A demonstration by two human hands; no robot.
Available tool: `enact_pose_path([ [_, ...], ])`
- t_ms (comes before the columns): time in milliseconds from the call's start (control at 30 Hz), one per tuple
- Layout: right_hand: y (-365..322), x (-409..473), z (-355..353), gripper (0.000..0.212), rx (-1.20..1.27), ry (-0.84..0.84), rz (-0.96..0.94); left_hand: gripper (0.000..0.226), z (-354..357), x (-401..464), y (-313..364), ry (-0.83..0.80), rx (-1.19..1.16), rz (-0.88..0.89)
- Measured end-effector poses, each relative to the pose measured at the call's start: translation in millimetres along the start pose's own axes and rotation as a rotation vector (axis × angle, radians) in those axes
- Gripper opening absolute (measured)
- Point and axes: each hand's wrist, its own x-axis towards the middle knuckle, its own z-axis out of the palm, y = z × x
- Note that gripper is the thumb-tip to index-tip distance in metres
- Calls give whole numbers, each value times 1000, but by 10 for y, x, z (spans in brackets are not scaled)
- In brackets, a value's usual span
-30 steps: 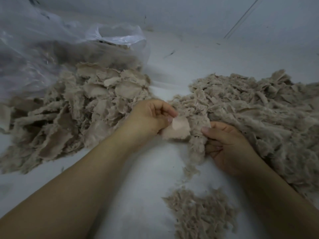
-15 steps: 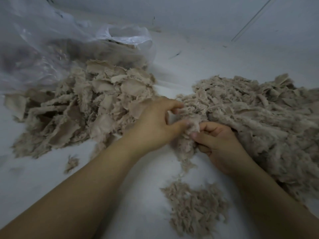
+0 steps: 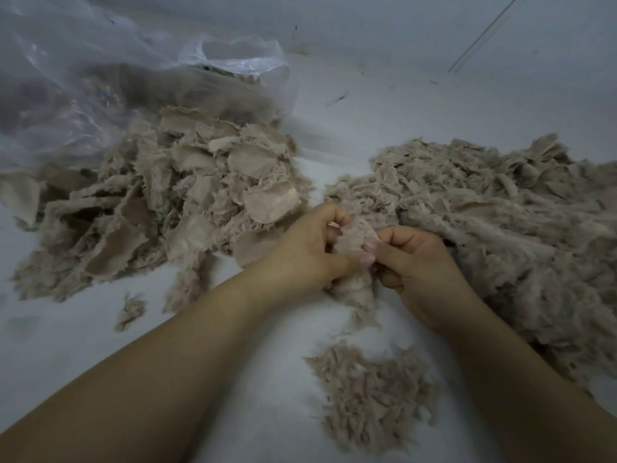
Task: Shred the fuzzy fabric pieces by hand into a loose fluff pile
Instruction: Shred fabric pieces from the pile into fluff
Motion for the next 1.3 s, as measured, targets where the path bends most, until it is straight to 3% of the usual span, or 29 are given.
enact_pose_path([
  [167, -3, 26, 1, 26, 65, 27, 28, 8, -36, 41, -73, 68, -226, -31],
  [300, -13, 3, 10, 22, 107, 76, 30, 23, -115, 60, -111, 66, -237, -61],
  [367, -21, -2, 20, 21, 159, 103, 41, 27, -169, 64, -114, -13, -181, -75],
  [500, -78, -18, 56, 24, 295, 84, 47, 15, -292, 61, -95, -162, -98, -106],
  [733, -86, -10, 60, 28, 315, 156, 66, 5, -315, -7, -7, -526, 161, -143],
  [800, -97, -5, 52, 39, 338, 190, 78, 5, -294, -37, 5, -566, 196, -136],
  [900, -112, -31, 69, 27, 285, 156, 65, 15, -290, -69, 39, -573, 176, -129],
  [967, -107, -46, 71, 24, 257, 104, 65, 28, -252, -72, 56, -462, 186, -88],
  [1100, -104, -40, 32, 33, 202, 69, 55, 39, -141, 18, 31, 151, 127, 46],
  [1167, -103, -42, 40, 32, 153, 58, 51, 48, -68, 37, 12, 187, 187, 165],
  [1233, -103, -39, 59, 31, 171, 61, 54, 31, -13, 32, 23, 145, 154, 243],
  [1300, -106, -34, 75, 32, 210, 80, 49, 16, 2, 39, 4, 171, 45, 193],
])
